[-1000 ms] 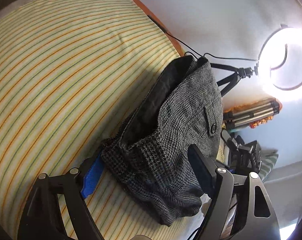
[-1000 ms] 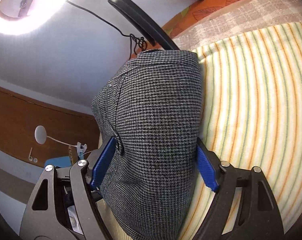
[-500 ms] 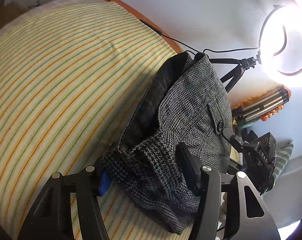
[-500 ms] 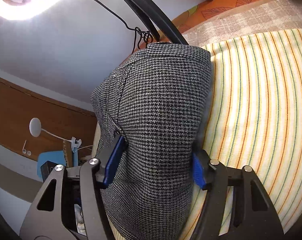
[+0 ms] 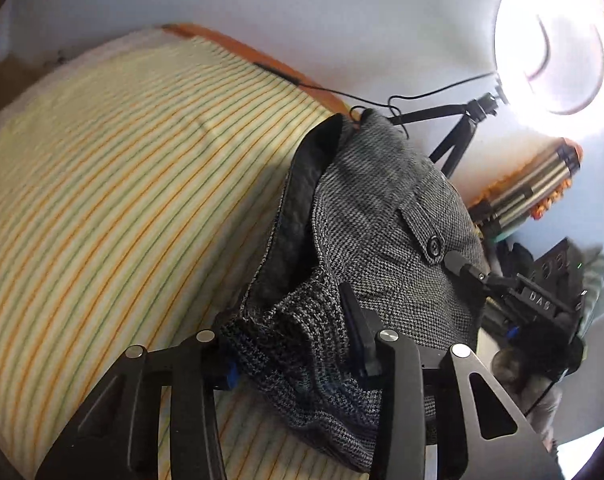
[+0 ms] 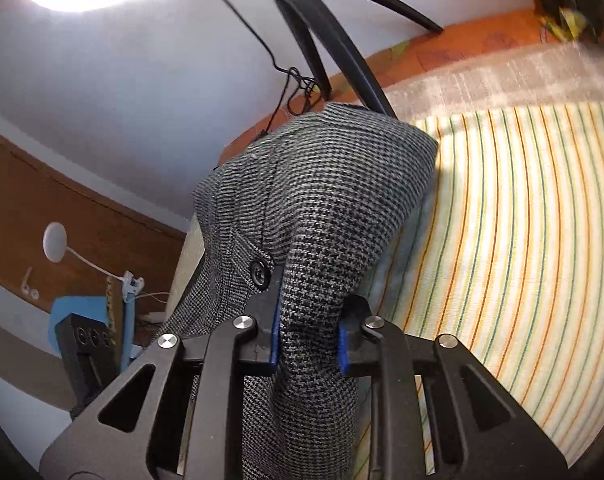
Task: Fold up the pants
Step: 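Carry the folded shorts with both tools onto the stack of clothes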
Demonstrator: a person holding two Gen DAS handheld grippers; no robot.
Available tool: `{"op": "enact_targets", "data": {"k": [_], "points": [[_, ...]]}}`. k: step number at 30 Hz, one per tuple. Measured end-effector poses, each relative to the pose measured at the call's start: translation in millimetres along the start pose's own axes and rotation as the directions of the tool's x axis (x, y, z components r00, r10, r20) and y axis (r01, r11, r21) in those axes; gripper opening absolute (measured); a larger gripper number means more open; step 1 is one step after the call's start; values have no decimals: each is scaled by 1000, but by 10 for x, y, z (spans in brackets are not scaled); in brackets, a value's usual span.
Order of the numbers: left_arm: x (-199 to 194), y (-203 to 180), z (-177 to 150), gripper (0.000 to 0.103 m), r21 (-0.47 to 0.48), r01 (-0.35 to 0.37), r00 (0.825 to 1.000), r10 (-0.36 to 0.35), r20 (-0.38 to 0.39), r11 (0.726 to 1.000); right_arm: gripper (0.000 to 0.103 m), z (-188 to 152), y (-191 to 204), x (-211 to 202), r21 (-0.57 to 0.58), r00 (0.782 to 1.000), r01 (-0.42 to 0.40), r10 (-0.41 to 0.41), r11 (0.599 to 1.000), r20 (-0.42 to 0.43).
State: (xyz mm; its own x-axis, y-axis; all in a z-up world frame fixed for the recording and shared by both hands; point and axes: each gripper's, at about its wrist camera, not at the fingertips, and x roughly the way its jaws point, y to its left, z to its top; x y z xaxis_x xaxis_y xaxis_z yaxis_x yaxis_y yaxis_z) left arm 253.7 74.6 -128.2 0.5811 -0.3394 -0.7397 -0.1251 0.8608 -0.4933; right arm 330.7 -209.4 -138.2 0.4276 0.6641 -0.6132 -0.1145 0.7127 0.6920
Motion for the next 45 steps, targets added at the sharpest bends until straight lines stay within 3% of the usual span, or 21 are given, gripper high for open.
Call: {"op": "enact_targets", "data": {"k": [13,26,36,41,45], "points": [[-252,-214,-25,34,124,-23,996,12,92,992,16,35,429,-189,-131,997,68,-62,989,46],[-488,-527,-159,33,233,19,990,-51,134,972,16,-39,627,-657,-216,990,119,-99,969,99],[-541,-1058,-375,32,355,72,982,-129,139,932,15,-84,539,-1305,-217,978,175,-146,960,147],[-479,-1388,-441,32,373,119,975,-180,133,920,15,-71,475,-1711,-231,965,223,-180,947,192],[-449,-1755,-511,32,418,157,966,-227,123,895,15,-19,394,-2100,-234,949,266,-212,935,232]]}}
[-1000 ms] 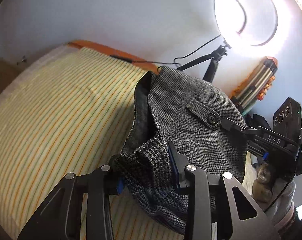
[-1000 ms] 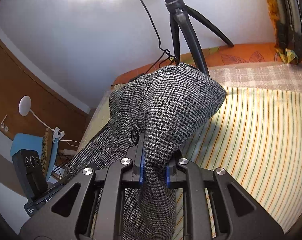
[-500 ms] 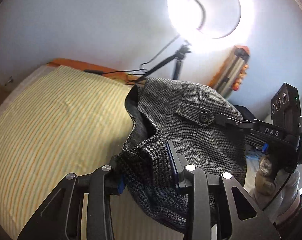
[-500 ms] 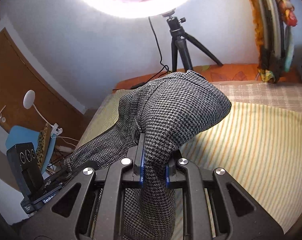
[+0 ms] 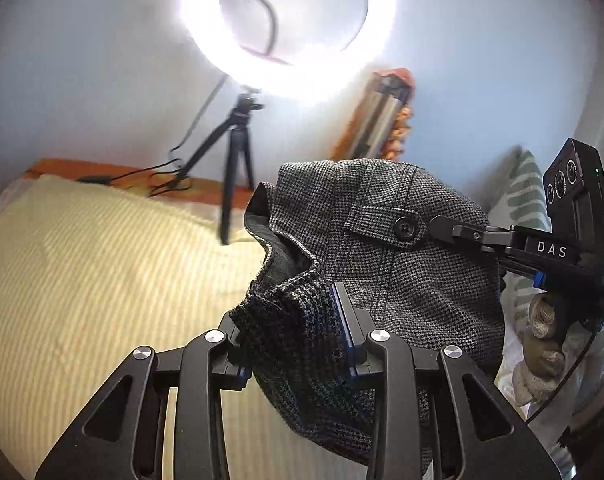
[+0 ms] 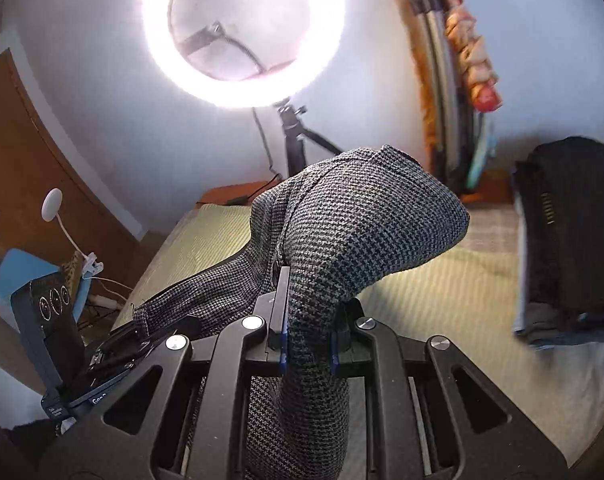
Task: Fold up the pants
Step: 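Carry the folded shorts with both tools onto the stack of clothes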
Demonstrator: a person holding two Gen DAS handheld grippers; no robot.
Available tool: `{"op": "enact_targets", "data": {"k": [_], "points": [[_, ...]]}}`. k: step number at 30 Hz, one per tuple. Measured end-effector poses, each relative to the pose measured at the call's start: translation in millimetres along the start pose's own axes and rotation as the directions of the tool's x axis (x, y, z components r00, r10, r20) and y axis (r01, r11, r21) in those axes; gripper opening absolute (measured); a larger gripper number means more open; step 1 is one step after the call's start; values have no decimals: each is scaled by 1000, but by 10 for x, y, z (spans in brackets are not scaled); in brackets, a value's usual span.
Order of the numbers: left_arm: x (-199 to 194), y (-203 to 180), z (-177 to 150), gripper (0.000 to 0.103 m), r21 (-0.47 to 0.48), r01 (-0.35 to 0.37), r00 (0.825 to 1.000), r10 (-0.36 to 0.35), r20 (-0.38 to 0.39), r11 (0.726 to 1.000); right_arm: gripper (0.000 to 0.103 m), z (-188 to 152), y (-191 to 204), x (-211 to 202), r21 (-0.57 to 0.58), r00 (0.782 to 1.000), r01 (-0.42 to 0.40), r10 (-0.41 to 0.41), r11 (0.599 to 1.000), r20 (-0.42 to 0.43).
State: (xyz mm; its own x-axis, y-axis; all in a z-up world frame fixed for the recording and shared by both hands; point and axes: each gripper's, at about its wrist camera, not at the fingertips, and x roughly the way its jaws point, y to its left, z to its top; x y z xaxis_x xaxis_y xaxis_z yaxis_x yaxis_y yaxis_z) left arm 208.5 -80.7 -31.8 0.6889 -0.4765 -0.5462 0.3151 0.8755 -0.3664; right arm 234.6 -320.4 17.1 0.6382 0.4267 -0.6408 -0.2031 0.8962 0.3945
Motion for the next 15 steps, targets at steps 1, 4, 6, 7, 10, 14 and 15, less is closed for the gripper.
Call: {"op": "enact_targets", "data": {"k": [1,4,6,7,10,14,15], "points": [[27,-69,22,32,5,11,1000,-11,4,1000,15,36,-75,-102,-3,1000,14,-13,1000,9],[144,-390,114,32,38,47,999,-48,19,998,15,127,-268,-333,-9,998,50,-50,999,31],[238,-582,167,32,55,72,997,-74,23,996,15,187,-391,-485,-18,996,79,-78,997,42],[276,-680,182,32,63,84,996,-86,25,994,15,226,-465,-569,-24,994,97,-96,995,48],[427,-965,257,32,89,112,993,-116,32,990,15,354,-694,-795,-33,988,143,-140,989,62],[654,-1357,352,32,118,145,987,-152,48,982,15,566,-960,-1055,-45,976,203,-198,978,86],[733,-1477,383,32,126,152,986,-159,51,980,15,631,-1035,-1106,-55,973,219,-214,974,88]]}}
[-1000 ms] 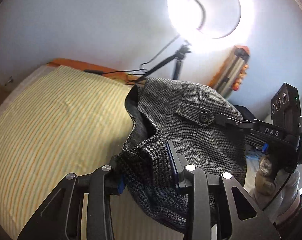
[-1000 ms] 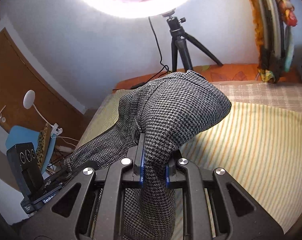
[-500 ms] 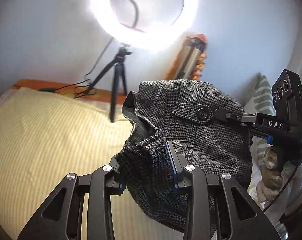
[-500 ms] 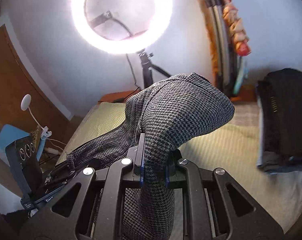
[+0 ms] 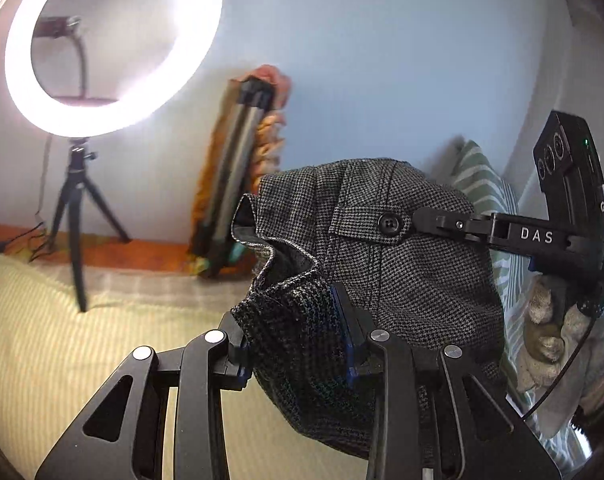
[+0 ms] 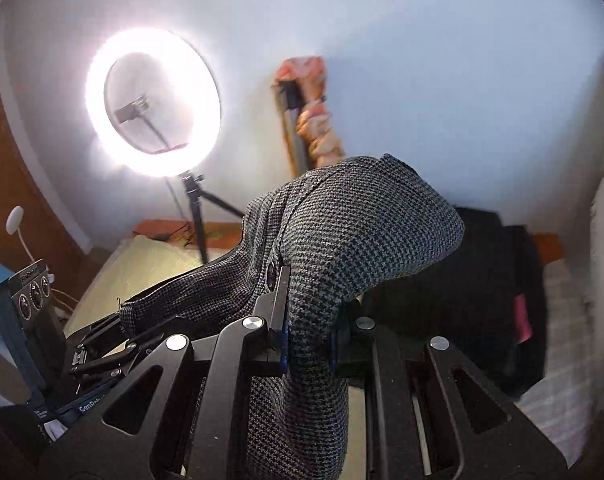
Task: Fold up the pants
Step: 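Carry the folded shorts with both tools onto the stack of clothes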
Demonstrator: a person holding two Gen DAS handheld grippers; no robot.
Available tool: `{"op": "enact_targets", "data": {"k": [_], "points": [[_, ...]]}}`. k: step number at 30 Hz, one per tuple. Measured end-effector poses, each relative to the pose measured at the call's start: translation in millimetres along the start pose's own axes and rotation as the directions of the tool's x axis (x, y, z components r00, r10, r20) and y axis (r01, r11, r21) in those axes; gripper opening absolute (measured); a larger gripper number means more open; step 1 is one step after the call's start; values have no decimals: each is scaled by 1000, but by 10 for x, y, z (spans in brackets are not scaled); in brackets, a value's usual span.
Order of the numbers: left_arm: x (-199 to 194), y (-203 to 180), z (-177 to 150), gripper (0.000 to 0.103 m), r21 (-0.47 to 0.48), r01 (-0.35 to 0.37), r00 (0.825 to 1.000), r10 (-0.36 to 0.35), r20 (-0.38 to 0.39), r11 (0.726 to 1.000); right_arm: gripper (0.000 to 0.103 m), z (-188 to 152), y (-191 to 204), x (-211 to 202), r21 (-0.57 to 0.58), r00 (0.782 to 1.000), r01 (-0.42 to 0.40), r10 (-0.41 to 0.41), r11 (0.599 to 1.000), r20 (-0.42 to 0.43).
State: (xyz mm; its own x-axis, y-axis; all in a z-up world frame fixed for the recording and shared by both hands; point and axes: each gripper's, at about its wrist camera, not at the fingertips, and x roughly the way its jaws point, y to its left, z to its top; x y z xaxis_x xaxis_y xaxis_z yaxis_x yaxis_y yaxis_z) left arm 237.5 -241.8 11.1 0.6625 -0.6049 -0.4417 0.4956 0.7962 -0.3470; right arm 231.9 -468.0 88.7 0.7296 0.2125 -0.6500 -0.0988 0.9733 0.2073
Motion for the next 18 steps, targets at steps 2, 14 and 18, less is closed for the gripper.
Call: {"op": "enact_targets", "data": {"k": [2,14,18], "points": [[142,-111,62,32,3,11,1000,-11,3,1000,15,119,-107,-59,-41,999,34,-34,999,2],[959,-774,297,32,41,48,999,-48,17,998,15,637,-933,84,-182,984,175,-180,968,-9],[1274,-821,205,32,35,28,999,-27,-20,999,15,632,-1250,298,-166,984,163,-172,973,-37]]}}
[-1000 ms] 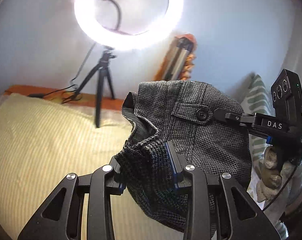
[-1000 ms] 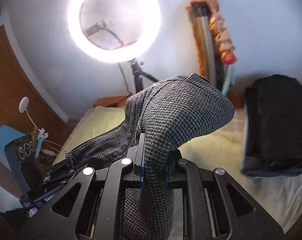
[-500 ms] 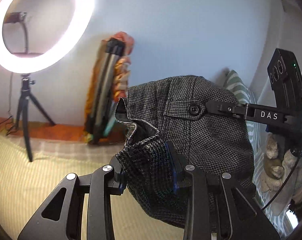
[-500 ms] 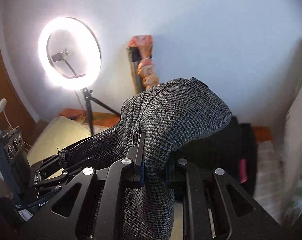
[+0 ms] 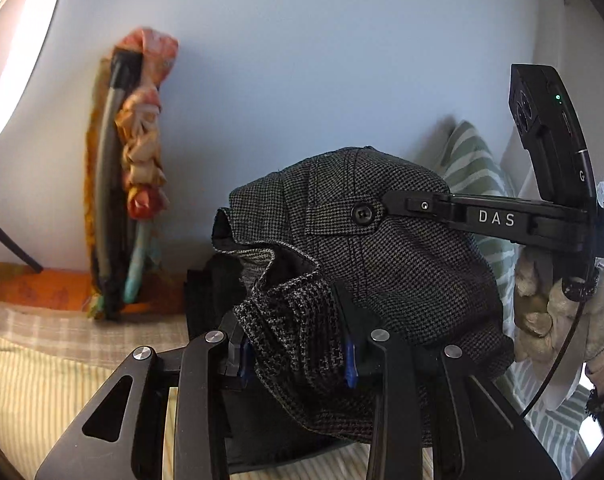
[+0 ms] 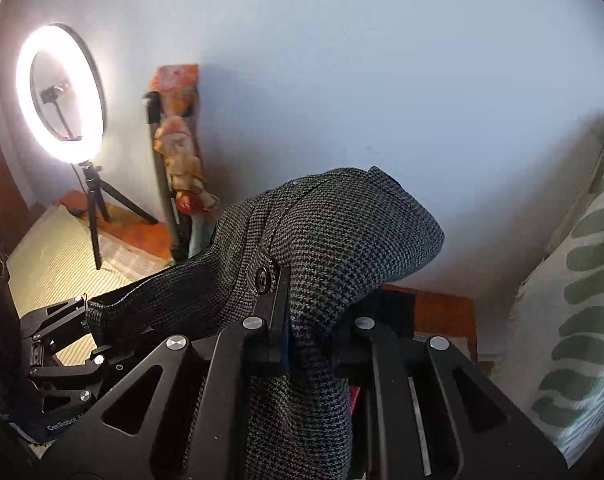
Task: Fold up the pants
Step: 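Carry the folded shorts with both tools onto the stack of clothes, then open both tools and release the shorts on the stack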
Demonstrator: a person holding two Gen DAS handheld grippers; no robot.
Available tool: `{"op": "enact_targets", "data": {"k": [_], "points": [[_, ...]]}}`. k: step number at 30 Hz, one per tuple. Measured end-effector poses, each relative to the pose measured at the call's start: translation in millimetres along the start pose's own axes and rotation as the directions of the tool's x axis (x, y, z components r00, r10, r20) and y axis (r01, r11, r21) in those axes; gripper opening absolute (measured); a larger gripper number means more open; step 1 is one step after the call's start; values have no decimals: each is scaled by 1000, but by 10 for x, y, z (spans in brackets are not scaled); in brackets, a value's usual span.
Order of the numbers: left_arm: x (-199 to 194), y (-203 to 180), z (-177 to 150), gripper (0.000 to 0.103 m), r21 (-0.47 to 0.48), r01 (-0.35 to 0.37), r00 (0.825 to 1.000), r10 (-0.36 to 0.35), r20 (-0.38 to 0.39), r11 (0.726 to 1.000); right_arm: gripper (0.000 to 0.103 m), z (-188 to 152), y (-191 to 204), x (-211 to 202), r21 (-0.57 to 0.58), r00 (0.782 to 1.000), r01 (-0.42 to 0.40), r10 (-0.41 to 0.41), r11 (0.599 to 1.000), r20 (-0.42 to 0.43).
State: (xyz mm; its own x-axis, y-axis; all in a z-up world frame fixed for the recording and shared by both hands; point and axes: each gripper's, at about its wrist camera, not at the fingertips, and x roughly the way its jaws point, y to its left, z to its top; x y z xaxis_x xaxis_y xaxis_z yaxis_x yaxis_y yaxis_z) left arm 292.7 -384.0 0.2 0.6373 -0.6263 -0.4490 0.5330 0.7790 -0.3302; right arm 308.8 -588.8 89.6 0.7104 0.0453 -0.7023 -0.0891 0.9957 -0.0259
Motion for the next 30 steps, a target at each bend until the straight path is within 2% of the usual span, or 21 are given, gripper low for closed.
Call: {"op": "enact_targets", "data": {"k": [4,7,11,14,18,21,23,27,30], "points": [[193,38,-122,32,-25,-26,999,25,-37,999,15,-141,-221,313,54,1000,-24,25,998,-12],[251,50,-197,32,-14,-16,998,15,-68,1000,20,-278,-374,581,95,998,7,-1,995,-66],[228,103,-228,45,-43,-1,992,-4,-125,999,53,-412,-625,691,162,988,101,-79,982,-136],[165,114,-256,49,-30,-7,991,3,-136,1000,69,-471,-713,585,198,979,184,-161,963,-128],[84,215,-327,50,-51,-20,987,11,-162,998,70,-575,-649,310,233,976,213,-196,949,-93],[77,254,-395,50,-43,-34,984,26,-178,998,70,-665,-486,120,238,982,187,-180,953,-51],[80,256,-431,50,-30,-39,982,33,-184,999,70,-686,-398,98,232,986,166,-160,958,-47],[-8,242,-411,50,-9,-39,980,37,-194,999,70,-775,-231,50,186,979,203,-195,961,-63],[-168,281,-372,50,1,-53,982,52,-181,999,70,-863,-152,-46,211,982,190,-181,959,-62]]}}
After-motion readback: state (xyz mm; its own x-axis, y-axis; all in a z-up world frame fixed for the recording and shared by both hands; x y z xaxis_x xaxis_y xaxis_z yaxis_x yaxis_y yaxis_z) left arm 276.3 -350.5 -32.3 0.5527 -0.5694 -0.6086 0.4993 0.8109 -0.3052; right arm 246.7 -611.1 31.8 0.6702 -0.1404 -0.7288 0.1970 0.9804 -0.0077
